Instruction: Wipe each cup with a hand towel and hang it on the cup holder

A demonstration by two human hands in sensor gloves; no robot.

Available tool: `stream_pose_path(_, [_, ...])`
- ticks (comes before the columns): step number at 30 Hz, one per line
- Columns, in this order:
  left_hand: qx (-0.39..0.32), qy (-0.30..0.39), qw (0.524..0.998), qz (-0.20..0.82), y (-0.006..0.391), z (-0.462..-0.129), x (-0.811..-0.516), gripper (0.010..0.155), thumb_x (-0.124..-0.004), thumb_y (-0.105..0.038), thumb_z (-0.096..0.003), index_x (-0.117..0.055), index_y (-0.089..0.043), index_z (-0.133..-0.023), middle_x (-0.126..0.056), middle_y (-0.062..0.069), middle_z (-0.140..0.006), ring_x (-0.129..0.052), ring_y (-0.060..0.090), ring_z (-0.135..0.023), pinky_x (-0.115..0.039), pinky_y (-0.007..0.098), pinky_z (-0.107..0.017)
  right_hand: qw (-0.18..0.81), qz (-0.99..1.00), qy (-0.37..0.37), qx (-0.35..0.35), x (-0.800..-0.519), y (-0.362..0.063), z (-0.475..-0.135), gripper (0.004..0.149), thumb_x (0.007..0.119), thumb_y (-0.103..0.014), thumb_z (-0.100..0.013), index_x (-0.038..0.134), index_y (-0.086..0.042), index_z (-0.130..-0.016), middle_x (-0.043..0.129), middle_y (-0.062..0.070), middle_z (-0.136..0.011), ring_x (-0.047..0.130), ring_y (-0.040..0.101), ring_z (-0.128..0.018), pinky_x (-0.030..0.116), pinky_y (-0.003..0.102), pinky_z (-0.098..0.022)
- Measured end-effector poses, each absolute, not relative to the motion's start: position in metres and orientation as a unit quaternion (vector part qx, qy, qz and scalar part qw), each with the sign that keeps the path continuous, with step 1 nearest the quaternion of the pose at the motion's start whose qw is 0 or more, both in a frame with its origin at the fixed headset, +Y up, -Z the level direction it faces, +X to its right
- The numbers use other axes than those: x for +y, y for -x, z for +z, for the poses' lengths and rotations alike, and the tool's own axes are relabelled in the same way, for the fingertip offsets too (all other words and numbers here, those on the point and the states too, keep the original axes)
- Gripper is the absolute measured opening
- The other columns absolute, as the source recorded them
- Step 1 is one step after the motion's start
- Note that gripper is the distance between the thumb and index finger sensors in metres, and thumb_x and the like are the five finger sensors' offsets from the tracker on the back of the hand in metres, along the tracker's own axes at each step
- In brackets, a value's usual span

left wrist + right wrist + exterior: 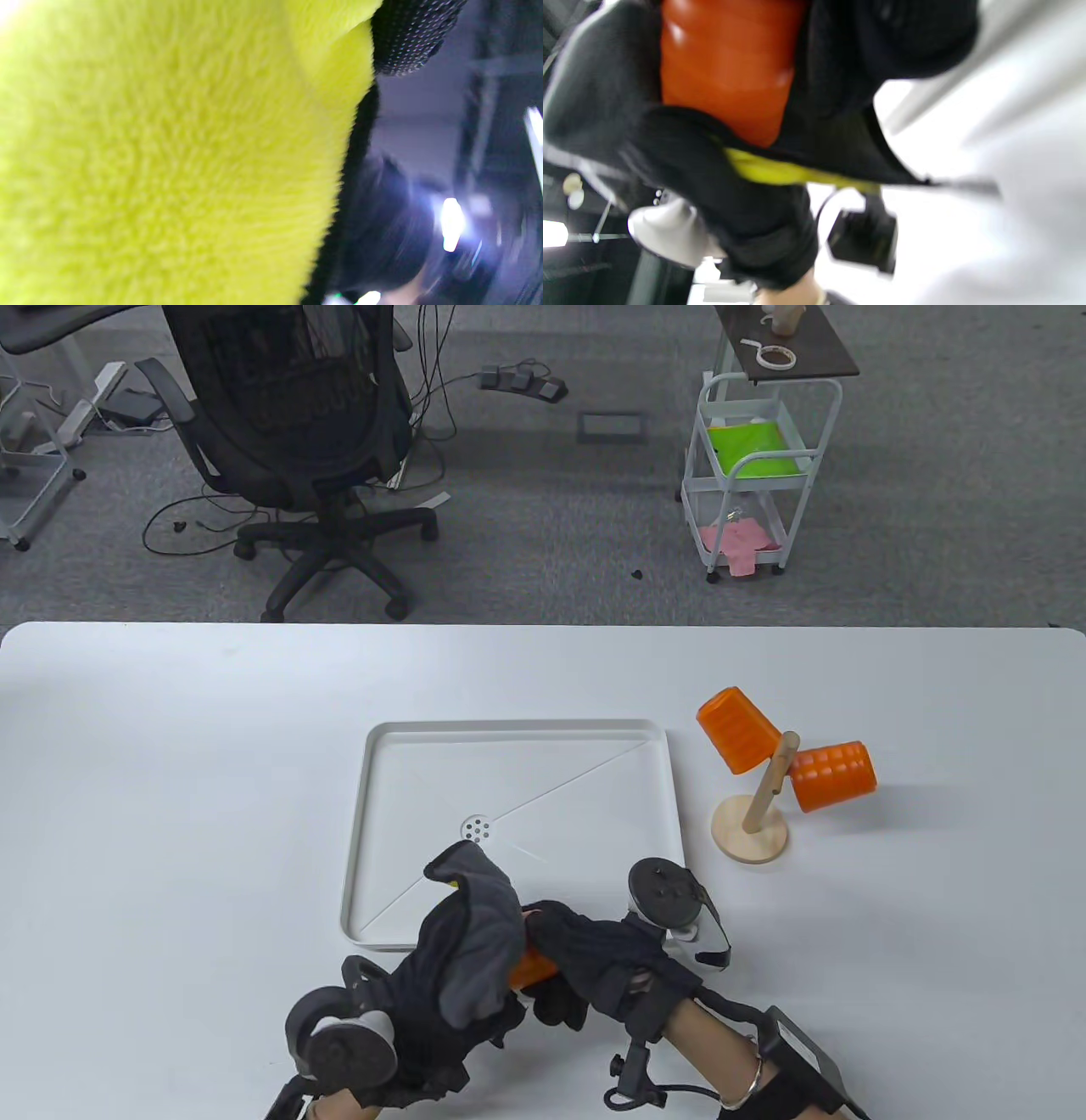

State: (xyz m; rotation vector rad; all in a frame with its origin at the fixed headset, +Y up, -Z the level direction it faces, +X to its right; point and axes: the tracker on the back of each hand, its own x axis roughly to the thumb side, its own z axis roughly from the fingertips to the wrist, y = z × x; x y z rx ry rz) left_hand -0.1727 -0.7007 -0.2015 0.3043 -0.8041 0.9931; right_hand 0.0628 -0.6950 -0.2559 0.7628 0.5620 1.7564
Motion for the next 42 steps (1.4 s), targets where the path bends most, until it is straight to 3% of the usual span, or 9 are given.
stream_pose_path(4, [-0.326, -0.010, 0.677, 0.660, 0.180, -0.215, -0.716, 0.075, -0.062, -0.067, -0.0616, -0.020, -0.042, -0.119, -0.020, 0.011, -0.127, -0.035, 0.050, -0.109, -0.070, 0.057, -0.066, 0.395, 0.810, -0.430, 0.061, -0.666, -0.062, -0.239, 0.078, 0.059, -0.063, -0.058, 0.022, -0.026, -0.116, 0.051, 0.019, -0.109, 0.078, 0.036, -0.081, 0.076, 0.044, -0.056])
stream_pose_path(7, [-0.300, 0.068, 0.594, 0.744, 0.179, -0.221, -0.727, 0.077, -0.060, -0.070, -0.0623, -0.018, -0.041, -0.119, -0.020, 0.014, -0.127, -0.035, 0.053, -0.108, -0.072, 0.057, -0.064, 0.268, 0.821, -0.499, -0.066, -0.654, -0.055, -0.219, 0.074, 0.070, -0.053, -0.056, 0.025, -0.039, -0.113, 0.038, 0.014, -0.118, 0.070, 0.034, -0.093, 0.072, 0.045, -0.065])
stream_pose_path(12, [-0.312, 0.164, 0.538, 0.766, 0.174, -0.226, -0.741, 0.077, -0.054, -0.073, -0.0644, -0.015, -0.039, -0.120, -0.028, 0.017, -0.126, -0.047, 0.054, -0.104, -0.078, 0.051, -0.058, 0.078, 0.816, -0.532, -0.213, -0.653, -0.045, -0.189, 0.072, 0.080, -0.043, -0.052, 0.032, -0.051, -0.105, 0.032, 0.005, -0.120, 0.060, 0.032, -0.104, 0.069, 0.042, -0.077])
stream_pose_path(16, [-0.294, 0.192, 0.507, 0.787, 0.171, -0.227, -0.746, 0.070, -0.060, -0.068, -0.0653, -0.025, -0.040, -0.119, -0.034, 0.015, -0.124, -0.052, 0.048, -0.103, -0.082, 0.043, -0.053, 0.050, 0.810, -0.534, -0.237, -0.657, -0.039, -0.182, 0.073, 0.081, -0.041, -0.050, 0.033, -0.051, -0.104, 0.032, 0.005, -0.120, 0.059, 0.032, -0.104, 0.069, 0.041, -0.078])
stream_pose_path(23, [-0.312, 0.139, 0.547, 0.764, 0.174, -0.225, -0.739, 0.061, -0.062, -0.064, -0.0658, -0.031, -0.043, -0.114, -0.031, 0.010, -0.123, -0.050, 0.044, -0.104, -0.084, 0.038, -0.052, 0.145, 0.830, -0.502, -0.194, -0.660, -0.041, -0.196, 0.077, 0.073, -0.050, -0.050, 0.023, -0.039, -0.108, 0.039, 0.017, -0.115, 0.073, 0.033, -0.089, 0.079, 0.037, -0.067])
stream_pose_path(28, [-0.349, -0.005, 0.654, 0.671, 0.177, -0.214, -0.720, 0.059, -0.063, -0.063, -0.0650, -0.031, -0.047, -0.112, -0.028, 0.006, -0.124, -0.045, 0.041, -0.107, -0.081, 0.040, -0.056, 0.277, 0.832, -0.467, -0.114, -0.664, -0.044, -0.211, 0.079, 0.062, -0.058, -0.051, 0.023, -0.024, -0.111, 0.052, 0.024, -0.106, 0.087, 0.027, -0.072, 0.088, 0.032, -0.051])
stream_pose_path(32, [-0.390, -0.154, 0.754, 0.506, 0.179, -0.199, -0.699, 0.058, -0.064, -0.063, -0.0629, -0.034, -0.050, -0.111, -0.030, 0.004, -0.124, -0.046, 0.040, -0.108, -0.080, 0.042, -0.057, 0.445, 0.785, -0.429, 0.034, -0.674, -0.047, -0.227, 0.082, 0.055, -0.062, -0.052, 0.030, -0.011, -0.110, 0.067, 0.027, -0.095, 0.093, 0.026, -0.056, 0.091, 0.032, -0.037])
stream_pose_path(34, [-0.403, -0.199, 0.776, 0.442, 0.176, -0.193, -0.694, 0.058, -0.065, -0.063, -0.0616, -0.035, -0.050, -0.110, -0.031, 0.003, -0.124, -0.047, 0.039, -0.108, -0.081, 0.042, -0.057, 0.520, 0.747, -0.399, 0.111, -0.681, -0.048, -0.234, 0.083, 0.054, -0.064, -0.053, 0.036, -0.006, -0.109, 0.073, 0.028, -0.087, 0.095, 0.026, -0.048, 0.090, 0.032, -0.029])
stream_pose_path(42, [-0.461, -0.268, 0.826, 0.181, 0.156, -0.177, -0.695, 0.060, -0.071, -0.061, -0.0576, -0.038, -0.053, -0.107, -0.032, 0.000, -0.123, -0.046, 0.037, -0.109, -0.079, 0.044, -0.059, 0.605, 0.639, -0.247, 0.406, -0.722, -0.057, -0.257, 0.086, 0.048, -0.064, -0.056, 0.053, 0.007, -0.103, 0.087, 0.029, -0.063, 0.096, 0.021, -0.024, 0.087, 0.026, -0.008])
